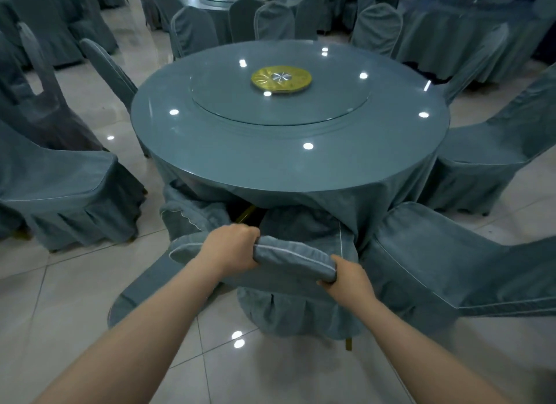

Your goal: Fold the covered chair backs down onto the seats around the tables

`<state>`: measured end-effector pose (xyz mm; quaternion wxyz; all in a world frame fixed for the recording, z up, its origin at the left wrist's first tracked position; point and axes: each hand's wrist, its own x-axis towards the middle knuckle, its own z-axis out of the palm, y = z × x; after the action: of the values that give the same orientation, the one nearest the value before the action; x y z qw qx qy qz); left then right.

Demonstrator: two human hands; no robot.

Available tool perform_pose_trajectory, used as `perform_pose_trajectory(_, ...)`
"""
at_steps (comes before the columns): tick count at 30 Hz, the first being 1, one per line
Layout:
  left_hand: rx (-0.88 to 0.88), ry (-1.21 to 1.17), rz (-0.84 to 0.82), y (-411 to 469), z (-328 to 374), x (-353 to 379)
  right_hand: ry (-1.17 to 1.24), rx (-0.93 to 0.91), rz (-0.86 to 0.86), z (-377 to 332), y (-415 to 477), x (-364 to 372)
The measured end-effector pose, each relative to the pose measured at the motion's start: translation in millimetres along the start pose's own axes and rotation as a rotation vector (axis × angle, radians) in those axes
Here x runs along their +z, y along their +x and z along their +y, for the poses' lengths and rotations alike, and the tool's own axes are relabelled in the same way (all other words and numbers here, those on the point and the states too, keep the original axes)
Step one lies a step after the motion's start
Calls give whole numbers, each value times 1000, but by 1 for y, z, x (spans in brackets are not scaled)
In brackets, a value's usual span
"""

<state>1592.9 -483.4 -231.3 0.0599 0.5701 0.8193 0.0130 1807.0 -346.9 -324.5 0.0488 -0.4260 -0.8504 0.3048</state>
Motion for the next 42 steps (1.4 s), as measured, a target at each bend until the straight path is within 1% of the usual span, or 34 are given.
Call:
perform_pose_trajectory(3,51,27,36,11,24,15,80,89,64,23,1,-2)
perform_pose_trajectory(8,108,12,78,26,63,28,73,175,43,54,4,-24)
perform_pose_trajectory(12,143,19,66,33,99,37,103,192,82,72,-7,-36)
perform_pose_trajectory(16,168,21,42,41,145,50,122,222,55,84,-21,-55)
perform_pose_trajectory(20,163,35,10,43,181,58,121,168,46,93,-38,-72)
perform_pose_trajectory(23,169,28,35,41,179,60,83,81,57,89,-44,-74)
perform_pose_trajectory(25,208,-37,41,37,168,59,68,12,60,81,-45,-72)
perform_pose_trajectory(27,200,-106,25,31,150,57,44,-23,55,73,-45,-70)
perform_pose_trajectory(29,109,-149,31,21,124,57,-23,-13,15,67,-44,-70)
perform_pose_trajectory(31,-33,-213,51,9,97,60,-116,20,-28,63,-42,-67)
perform_pose_trajectory(33,-133,-255,61,1,81,63,-156,51,-21,58,-39,-64)
perform_pose_trajectory(37,-160,-264,59,1,83,58,-214,58,20,57,-37,-62)
perform_pose_trajectory(42,-160,-171,0,-6,86,52,-276,-35,6,65,-41,-64)
